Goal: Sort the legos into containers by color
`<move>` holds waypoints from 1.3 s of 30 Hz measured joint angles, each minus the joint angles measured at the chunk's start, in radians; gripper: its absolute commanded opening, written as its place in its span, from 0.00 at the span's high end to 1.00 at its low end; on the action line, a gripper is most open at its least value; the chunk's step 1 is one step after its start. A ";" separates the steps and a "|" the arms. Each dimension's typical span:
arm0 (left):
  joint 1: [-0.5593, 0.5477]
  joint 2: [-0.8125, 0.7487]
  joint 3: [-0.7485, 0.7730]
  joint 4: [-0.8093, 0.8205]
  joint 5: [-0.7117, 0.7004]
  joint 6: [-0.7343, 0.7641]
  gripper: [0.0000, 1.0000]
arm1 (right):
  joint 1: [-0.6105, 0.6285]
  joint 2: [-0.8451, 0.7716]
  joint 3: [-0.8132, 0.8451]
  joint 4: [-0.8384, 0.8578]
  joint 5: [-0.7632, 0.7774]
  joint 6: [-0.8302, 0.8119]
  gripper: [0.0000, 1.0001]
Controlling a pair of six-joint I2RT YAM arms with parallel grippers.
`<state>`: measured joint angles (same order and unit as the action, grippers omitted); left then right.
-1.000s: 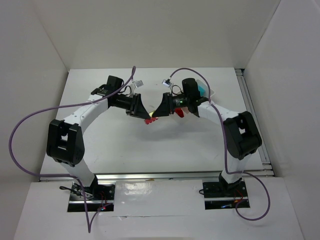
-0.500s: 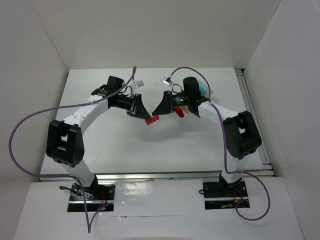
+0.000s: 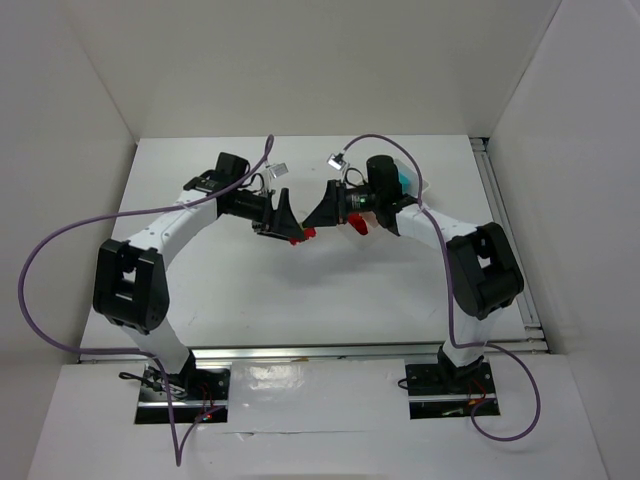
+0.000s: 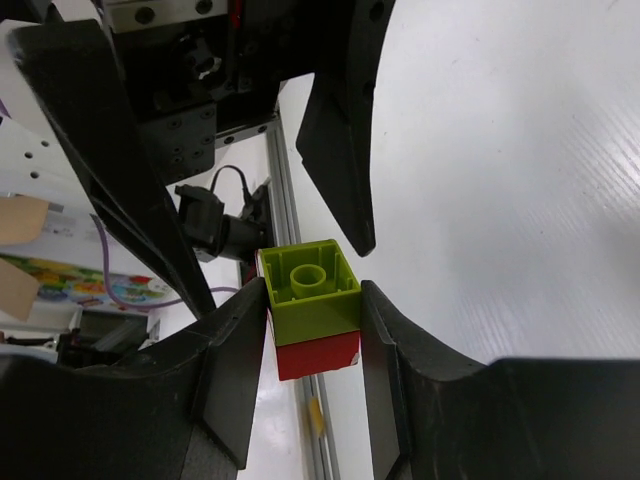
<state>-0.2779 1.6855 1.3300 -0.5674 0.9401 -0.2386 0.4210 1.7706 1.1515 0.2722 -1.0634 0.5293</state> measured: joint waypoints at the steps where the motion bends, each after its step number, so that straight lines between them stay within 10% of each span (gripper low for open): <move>1: 0.000 0.002 0.000 -0.001 0.000 0.000 0.10 | 0.000 -0.001 0.000 0.006 0.005 0.005 0.92; 7: 0.000 0.012 -0.009 0.012 0.023 -0.002 0.33 | 0.000 -0.008 -0.002 0.032 0.014 0.024 0.92; 13: 0.006 0.015 -0.019 0.033 0.080 0.002 1.00 | -0.006 -0.011 -0.009 0.041 0.002 0.042 0.92; 23: 0.009 0.037 -0.024 0.084 0.119 -0.003 1.00 | -0.017 -0.061 -0.076 0.106 0.112 0.128 0.92; 32: 0.009 0.037 -0.029 0.072 0.089 -0.031 1.00 | -0.027 -0.102 -0.068 0.125 0.497 0.146 0.92; 39: 0.015 0.037 -0.018 0.016 -0.129 -0.061 1.00 | -0.018 -0.106 0.129 -0.201 0.978 -0.008 0.92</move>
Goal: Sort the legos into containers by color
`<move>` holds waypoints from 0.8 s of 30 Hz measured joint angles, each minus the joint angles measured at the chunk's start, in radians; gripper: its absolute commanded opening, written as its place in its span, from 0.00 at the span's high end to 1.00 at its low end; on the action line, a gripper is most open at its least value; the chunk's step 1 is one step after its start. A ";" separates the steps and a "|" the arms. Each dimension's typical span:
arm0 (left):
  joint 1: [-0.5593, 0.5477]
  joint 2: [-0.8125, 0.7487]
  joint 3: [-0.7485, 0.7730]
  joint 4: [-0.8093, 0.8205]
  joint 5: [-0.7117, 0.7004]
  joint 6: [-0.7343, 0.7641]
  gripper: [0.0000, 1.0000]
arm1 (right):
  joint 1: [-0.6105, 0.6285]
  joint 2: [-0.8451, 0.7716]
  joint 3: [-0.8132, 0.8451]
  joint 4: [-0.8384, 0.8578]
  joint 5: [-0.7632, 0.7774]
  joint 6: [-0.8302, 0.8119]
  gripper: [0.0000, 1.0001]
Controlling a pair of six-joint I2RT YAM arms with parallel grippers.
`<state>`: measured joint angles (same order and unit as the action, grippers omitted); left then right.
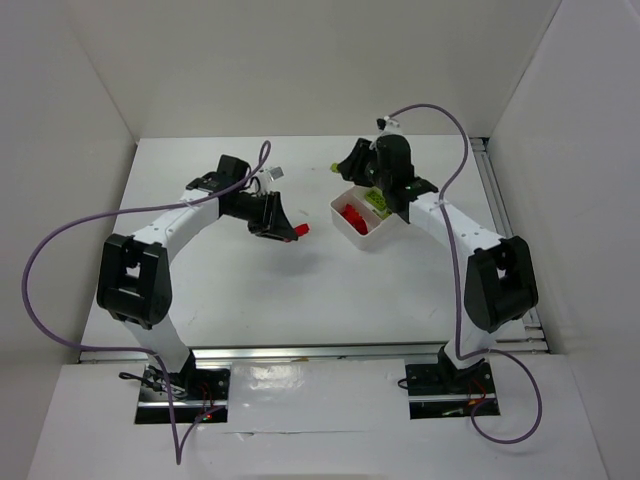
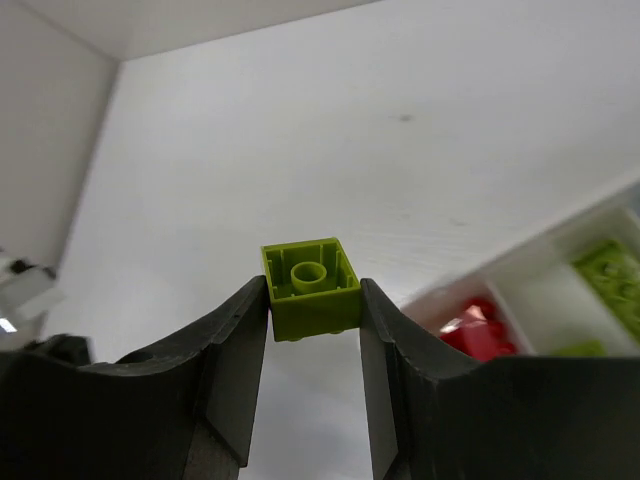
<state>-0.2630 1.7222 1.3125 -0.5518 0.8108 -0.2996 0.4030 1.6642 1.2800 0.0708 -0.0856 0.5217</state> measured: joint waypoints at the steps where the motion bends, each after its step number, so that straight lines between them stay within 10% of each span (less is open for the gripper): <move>1: -0.001 0.000 0.010 -0.018 -0.046 -0.004 1.00 | -0.003 0.000 0.012 -0.037 0.053 -0.022 0.92; 16: -0.189 0.046 0.201 -0.058 -0.314 -0.129 1.00 | -0.061 0.071 0.021 -0.278 0.377 -0.157 0.88; 19: -0.222 0.106 0.284 -0.050 -0.330 -0.154 1.00 | -0.070 0.110 0.022 -0.278 0.393 -0.169 0.62; 21: -0.236 0.144 0.341 -0.047 -0.344 -0.166 1.00 | -0.077 0.130 0.023 -0.278 0.393 -0.174 0.24; 24: -0.249 0.207 0.439 -0.050 -0.364 -0.178 1.00 | -0.087 0.166 0.057 -0.295 0.395 -0.180 0.12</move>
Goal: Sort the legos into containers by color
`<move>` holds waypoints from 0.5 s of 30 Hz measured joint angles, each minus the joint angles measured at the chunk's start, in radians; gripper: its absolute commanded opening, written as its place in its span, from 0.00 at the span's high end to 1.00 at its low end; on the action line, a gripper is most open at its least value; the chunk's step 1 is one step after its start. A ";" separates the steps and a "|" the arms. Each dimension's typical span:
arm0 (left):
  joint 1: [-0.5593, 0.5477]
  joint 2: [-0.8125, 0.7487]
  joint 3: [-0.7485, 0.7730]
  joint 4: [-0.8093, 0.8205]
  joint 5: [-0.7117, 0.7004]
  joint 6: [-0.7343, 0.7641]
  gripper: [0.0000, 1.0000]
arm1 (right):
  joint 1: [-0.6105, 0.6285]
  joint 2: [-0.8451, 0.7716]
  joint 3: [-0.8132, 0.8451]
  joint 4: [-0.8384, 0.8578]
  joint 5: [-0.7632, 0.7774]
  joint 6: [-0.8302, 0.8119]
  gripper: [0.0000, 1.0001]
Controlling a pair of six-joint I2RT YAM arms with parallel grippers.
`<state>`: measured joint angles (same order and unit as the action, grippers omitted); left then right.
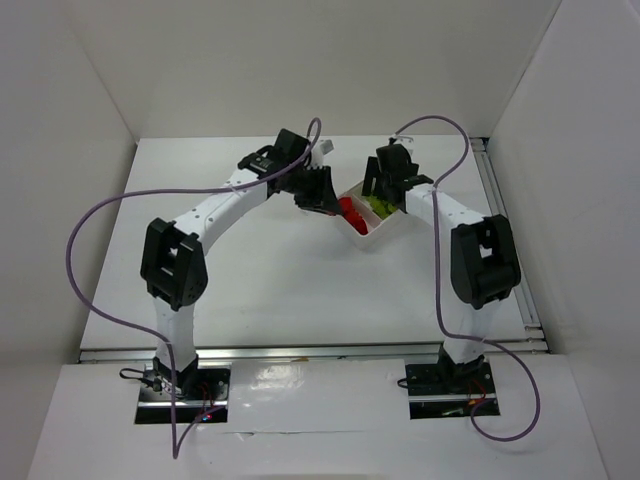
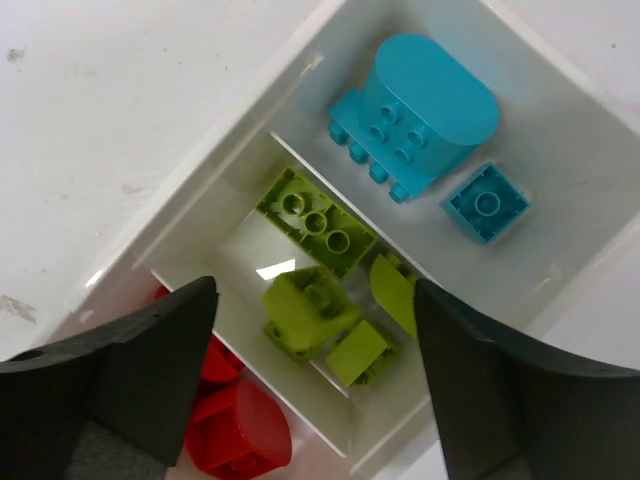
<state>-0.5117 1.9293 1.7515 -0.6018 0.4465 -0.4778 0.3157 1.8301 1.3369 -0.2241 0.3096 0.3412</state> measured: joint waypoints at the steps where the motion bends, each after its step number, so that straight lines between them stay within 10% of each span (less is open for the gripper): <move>1: -0.002 0.018 0.027 0.000 -0.003 0.000 1.00 | 0.000 0.007 0.011 -0.002 0.002 -0.002 0.12; 15: -0.078 0.304 0.342 -0.088 -0.204 -0.026 0.94 | -0.081 -0.396 -0.153 -0.014 0.033 0.008 0.12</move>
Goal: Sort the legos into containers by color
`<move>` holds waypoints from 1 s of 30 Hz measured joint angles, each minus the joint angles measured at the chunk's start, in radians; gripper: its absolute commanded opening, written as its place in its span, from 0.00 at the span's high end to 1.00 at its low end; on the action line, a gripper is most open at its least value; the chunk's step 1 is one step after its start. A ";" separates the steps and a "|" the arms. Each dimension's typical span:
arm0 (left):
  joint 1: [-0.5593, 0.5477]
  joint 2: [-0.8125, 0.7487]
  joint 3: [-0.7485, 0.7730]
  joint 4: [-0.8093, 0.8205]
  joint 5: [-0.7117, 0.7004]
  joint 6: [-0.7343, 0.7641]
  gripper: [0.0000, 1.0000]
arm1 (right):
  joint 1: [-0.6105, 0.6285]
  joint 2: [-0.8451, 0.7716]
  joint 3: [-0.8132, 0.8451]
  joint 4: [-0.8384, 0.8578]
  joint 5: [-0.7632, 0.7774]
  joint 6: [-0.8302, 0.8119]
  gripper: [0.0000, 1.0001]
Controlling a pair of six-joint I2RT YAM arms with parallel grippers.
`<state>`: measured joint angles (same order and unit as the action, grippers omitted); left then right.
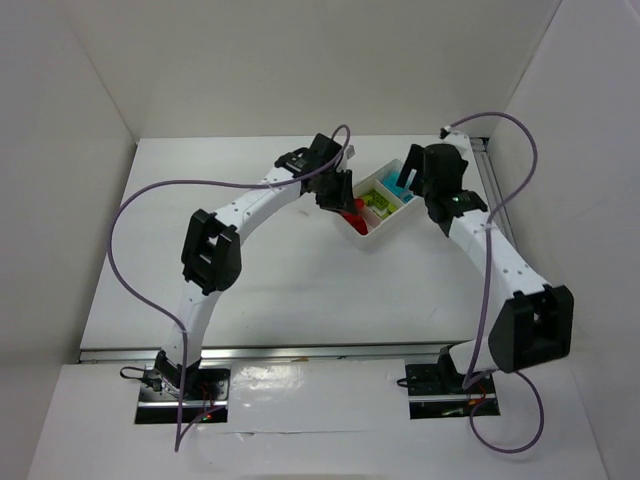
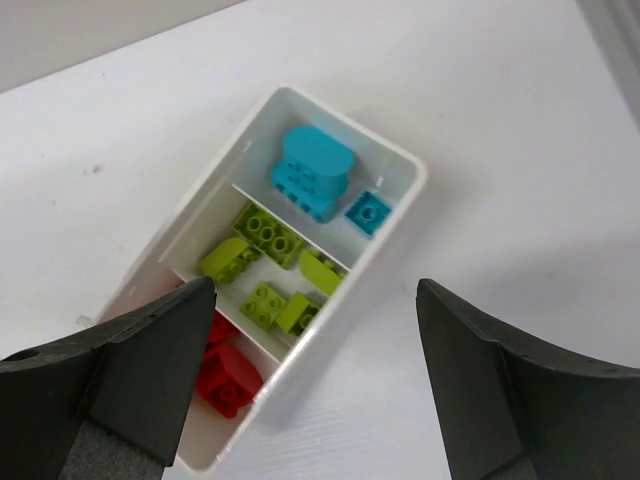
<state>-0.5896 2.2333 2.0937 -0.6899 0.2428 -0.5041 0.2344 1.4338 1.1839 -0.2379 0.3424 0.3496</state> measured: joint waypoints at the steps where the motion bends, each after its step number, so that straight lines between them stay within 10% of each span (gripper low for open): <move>1: -0.006 0.009 0.009 0.000 -0.008 0.000 0.89 | -0.011 -0.039 -0.020 -0.005 0.002 0.002 0.12; 7: -0.021 0.019 0.016 -0.014 -0.025 -0.002 0.24 | -0.060 -0.151 -0.063 -0.073 0.010 0.013 0.12; 10: -0.020 0.019 0.025 -0.014 -0.035 0.002 0.09 | -0.082 -0.156 -0.066 -0.100 0.013 0.014 0.10; 21: -0.016 -0.040 0.043 -0.048 -0.034 0.023 0.10 | -0.093 -0.106 -0.042 -0.181 0.079 0.078 0.00; 30: -0.008 -0.558 -0.209 0.044 -0.206 0.139 0.08 | -0.132 -0.059 -0.019 -0.299 0.223 0.187 0.00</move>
<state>-0.5976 1.6756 1.8843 -0.6456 0.0372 -0.3649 0.1024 1.3746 1.1652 -0.5373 0.5652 0.5369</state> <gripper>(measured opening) 0.913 0.999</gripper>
